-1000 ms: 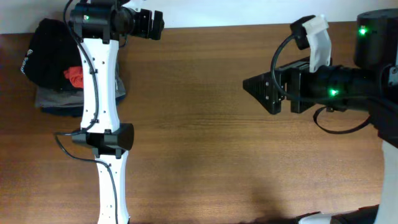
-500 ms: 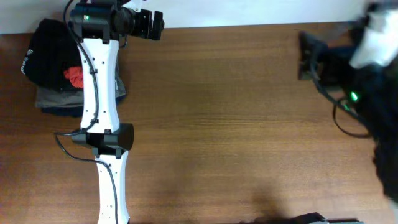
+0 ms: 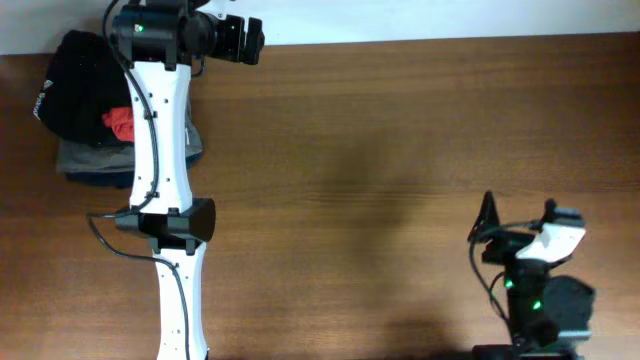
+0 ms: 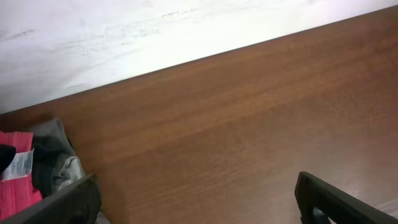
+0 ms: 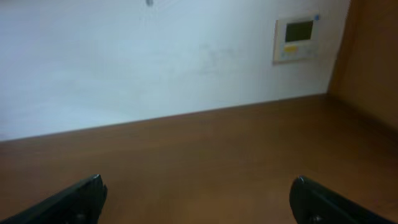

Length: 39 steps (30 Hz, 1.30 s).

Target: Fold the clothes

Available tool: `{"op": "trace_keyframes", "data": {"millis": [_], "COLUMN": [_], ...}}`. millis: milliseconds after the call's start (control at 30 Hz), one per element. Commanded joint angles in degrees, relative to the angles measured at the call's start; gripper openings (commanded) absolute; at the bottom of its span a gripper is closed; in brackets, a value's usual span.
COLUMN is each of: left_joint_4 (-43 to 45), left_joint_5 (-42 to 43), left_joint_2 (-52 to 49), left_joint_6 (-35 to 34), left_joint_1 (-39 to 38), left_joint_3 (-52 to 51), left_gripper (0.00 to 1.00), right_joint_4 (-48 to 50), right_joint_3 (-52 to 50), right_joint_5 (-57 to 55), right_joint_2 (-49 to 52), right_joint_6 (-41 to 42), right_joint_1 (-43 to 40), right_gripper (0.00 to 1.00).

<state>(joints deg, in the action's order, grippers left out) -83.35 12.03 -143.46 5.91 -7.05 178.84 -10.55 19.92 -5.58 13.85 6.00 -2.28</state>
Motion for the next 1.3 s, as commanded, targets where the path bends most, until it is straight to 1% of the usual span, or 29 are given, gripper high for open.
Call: {"op": "trace_keyframes", "data": {"millis": [0,133,233,367,667,1100,1200,1267], "left_joint_4": [0.1,0.1,0.1,0.1,0.1,0.1,0.0,0.0], "left_joint_5": [0.6,0.6,0.6,0.6,0.6,0.5,-0.5,-0.5], "left_joint_2": [1.4,1.4,1.4,1.4,1.4,1.4,3.5,5.5], "left_joint_6": [-0.7,-0.7,-0.7,-0.7,-0.7,-0.7,-0.7,1.0], "left_joint_1": [0.3,0.3,0.3,0.3,0.3,0.4,0.8,0.8], "left_joint_3": [0.3,0.3,0.3,0.3,0.3,0.3,0.3,0.3], "left_gripper": [0.99,0.99,0.99,0.99,0.99,0.99,0.99,0.99], "right_joint_4": [1.4,1.4,2.8,2.9,3.1,3.1,3.1,3.1], "right_joint_3": [-8.7,-15.5,-18.1,-18.2,-18.2,-18.2,-18.2,-18.2], "right_joint_5": [3.2,6.1,6.4,6.7,7.5,7.5,7.5,7.5], "right_joint_2": [-7.8,-13.4,-13.7,-13.2,-7.8,-7.6,-7.6,-7.6], "right_joint_6": [0.5,0.5,0.5,0.5,0.5,0.5,0.5,0.5], "right_joint_1": [-0.4,-0.4,-0.4,-0.4,-0.4,-0.4,-0.4,-0.4], "right_gripper": [0.99,0.99,0.99,0.99,0.99,0.99,0.99,0.99]}}
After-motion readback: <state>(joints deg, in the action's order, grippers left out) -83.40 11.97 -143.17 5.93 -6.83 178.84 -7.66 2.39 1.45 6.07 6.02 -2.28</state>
